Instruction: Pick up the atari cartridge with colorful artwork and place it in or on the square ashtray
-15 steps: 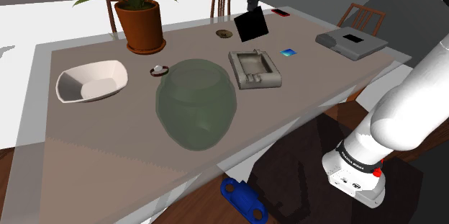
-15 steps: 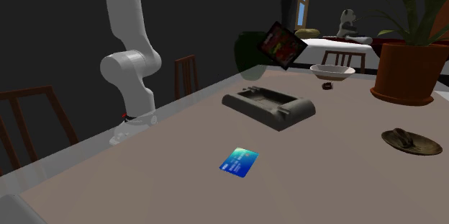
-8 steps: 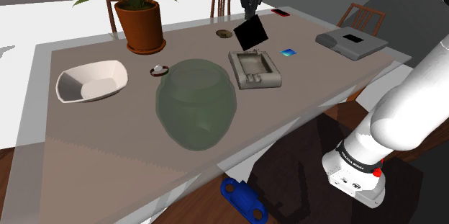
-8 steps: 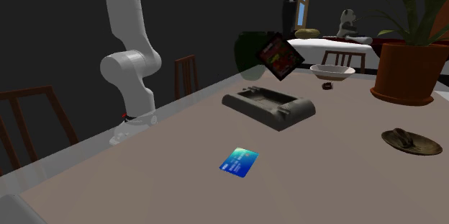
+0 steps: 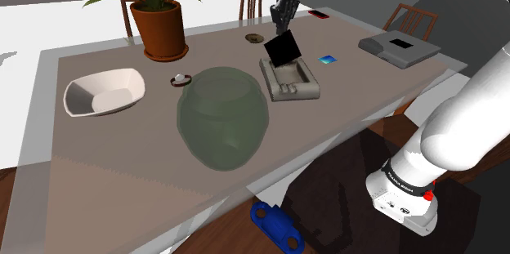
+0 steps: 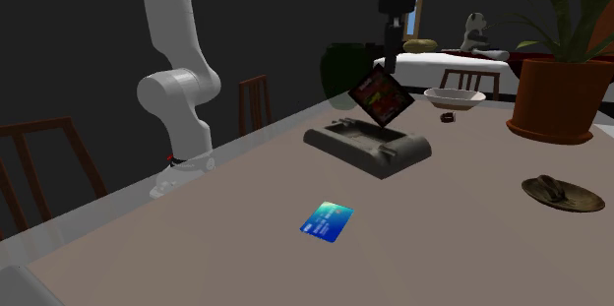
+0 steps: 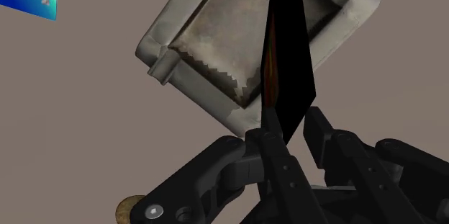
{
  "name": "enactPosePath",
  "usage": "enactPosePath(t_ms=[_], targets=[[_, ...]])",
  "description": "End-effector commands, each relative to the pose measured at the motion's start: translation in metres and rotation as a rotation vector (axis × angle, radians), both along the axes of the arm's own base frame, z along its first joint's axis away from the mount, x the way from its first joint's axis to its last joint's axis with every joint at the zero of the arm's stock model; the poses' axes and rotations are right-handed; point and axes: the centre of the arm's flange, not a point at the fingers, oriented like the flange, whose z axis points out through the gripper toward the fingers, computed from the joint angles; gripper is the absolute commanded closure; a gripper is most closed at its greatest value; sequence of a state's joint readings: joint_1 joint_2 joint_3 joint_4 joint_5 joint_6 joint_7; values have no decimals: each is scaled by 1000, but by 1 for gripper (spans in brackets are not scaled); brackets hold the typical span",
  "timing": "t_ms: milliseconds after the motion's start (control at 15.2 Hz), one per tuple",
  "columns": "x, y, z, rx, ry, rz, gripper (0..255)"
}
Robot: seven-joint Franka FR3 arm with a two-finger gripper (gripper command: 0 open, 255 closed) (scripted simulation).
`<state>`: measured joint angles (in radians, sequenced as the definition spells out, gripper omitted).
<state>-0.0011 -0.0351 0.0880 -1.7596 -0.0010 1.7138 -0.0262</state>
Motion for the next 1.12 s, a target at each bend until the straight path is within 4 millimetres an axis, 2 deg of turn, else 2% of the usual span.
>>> enactPosePath(t_ms=[0, 396, 858, 924, 1056], targets=[[0, 1, -11, 0, -1, 0, 255], [0, 1, -41, 0, -1, 0, 255], [0, 1, -41, 0, -1, 0, 255], [1, 1, -41, 0, -1, 0, 0], [0, 1, -41, 0, -1, 0, 0]])
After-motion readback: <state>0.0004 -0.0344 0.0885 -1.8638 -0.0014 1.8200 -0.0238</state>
